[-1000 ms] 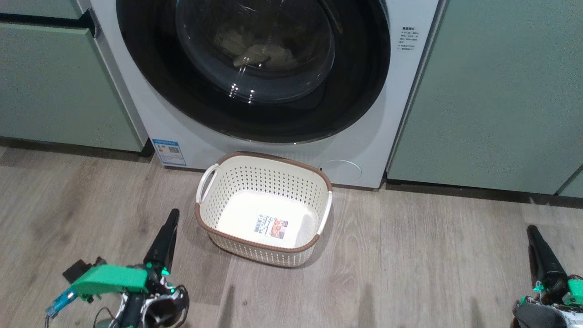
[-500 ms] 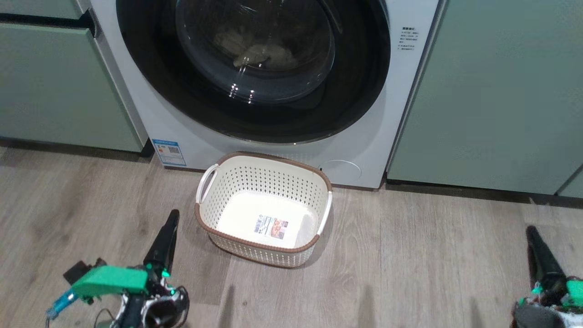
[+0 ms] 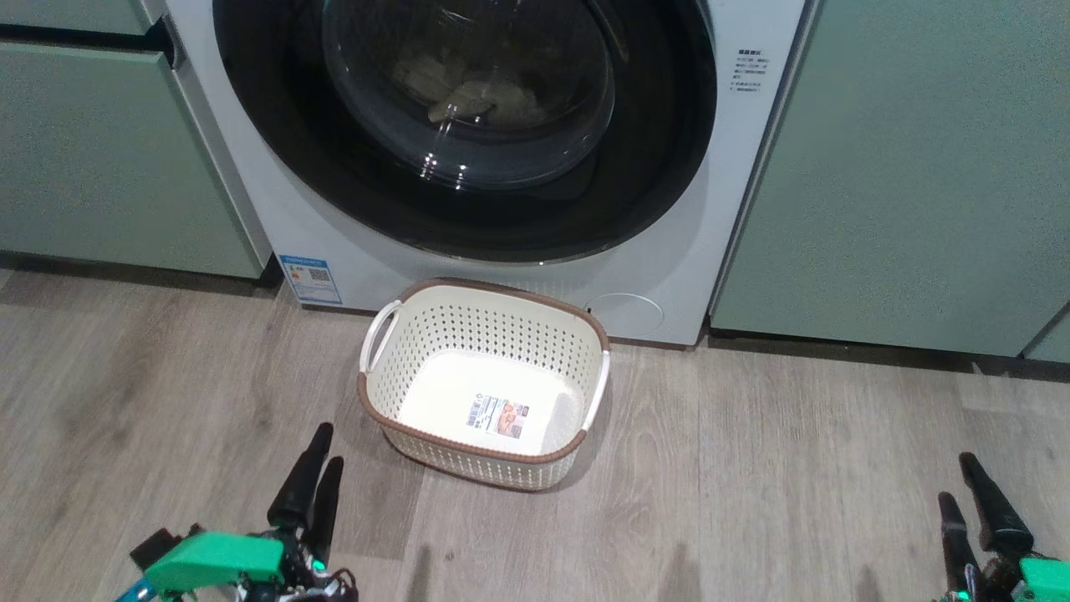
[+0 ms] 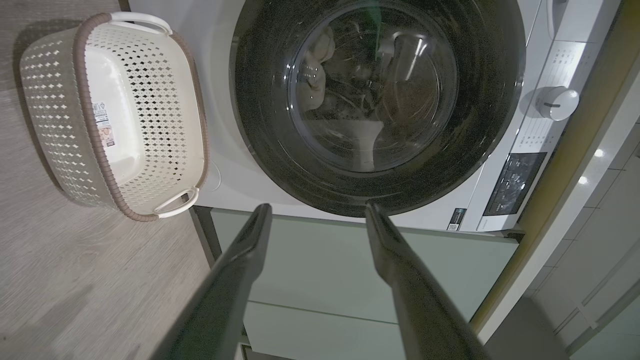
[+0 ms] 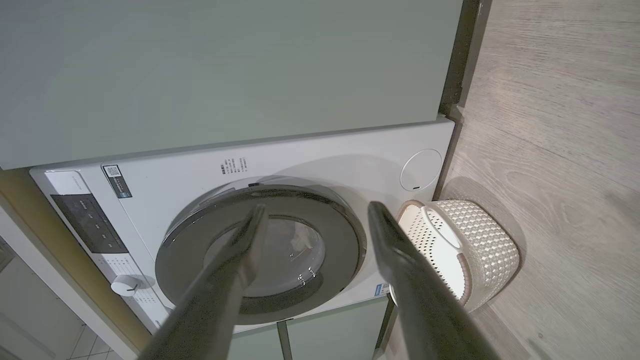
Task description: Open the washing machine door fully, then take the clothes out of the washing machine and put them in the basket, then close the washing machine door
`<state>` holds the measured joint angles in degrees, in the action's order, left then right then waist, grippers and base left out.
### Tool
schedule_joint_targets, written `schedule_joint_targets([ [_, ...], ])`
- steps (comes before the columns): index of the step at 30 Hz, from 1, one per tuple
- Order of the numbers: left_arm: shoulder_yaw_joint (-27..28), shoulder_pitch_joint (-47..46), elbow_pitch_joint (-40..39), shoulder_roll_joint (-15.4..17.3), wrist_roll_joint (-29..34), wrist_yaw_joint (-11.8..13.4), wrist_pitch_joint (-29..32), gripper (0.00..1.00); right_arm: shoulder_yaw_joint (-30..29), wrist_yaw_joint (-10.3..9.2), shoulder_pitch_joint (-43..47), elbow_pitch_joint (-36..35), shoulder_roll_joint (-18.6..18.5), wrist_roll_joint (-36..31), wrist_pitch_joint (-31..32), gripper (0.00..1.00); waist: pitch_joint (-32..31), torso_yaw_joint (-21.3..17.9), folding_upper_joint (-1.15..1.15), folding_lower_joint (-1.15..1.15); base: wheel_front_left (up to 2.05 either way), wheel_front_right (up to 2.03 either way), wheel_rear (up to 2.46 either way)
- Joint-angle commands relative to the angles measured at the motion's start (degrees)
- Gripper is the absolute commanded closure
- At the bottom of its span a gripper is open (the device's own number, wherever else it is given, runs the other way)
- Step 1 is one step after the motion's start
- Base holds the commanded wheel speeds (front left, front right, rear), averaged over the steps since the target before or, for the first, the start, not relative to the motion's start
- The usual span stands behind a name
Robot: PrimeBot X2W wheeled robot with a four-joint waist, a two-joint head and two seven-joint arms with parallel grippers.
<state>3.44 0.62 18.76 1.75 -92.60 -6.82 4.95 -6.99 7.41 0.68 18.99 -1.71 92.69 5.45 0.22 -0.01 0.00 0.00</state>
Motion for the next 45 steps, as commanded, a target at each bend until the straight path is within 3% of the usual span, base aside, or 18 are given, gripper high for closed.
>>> schedule_joint_targets([
  [1, 0.11, -2.93, -2.29, 0.51, 0.48, -0.1, -0.43, 0.0, 0.11, 0.01, -2.7, -2.3, -0.7, -0.63, -0.51, 0.0, 0.01, 0.0, 0.0, 0.0, 0.0, 0.0, 0.0],
  [28, -2.66, -4.19, -5.66, 1.62, 3.29, -0.24, -4.88, 0.0, 2.14, 0.02, -3.22, -5.37, -2.33, -3.51, -4.38, 0.0, 0.26, 0.0, 0.0, 0.0, 0.0, 0.0, 0.0],
  [38, -4.36, -4.66, -6.17, 2.97, 9.58, -0.29, -7.05, 0.0, 4.25, 0.03, -3.52, -5.18, -4.23, -8.56, -7.14, 0.0, 0.16, 0.04, 0.0, 0.0, 0.0, 0.0, 0.0],
  [45, -3.92, -4.99, -6.32, 2.81, 17.21, -0.31, -8.28, 0.0, 5.08, 0.04, -3.94, -5.1, -4.99, -13.84, -8.72, 0.0, 0.1, 0.09, 0.0, 0.0, 0.0, 0.0, 0.0],
])
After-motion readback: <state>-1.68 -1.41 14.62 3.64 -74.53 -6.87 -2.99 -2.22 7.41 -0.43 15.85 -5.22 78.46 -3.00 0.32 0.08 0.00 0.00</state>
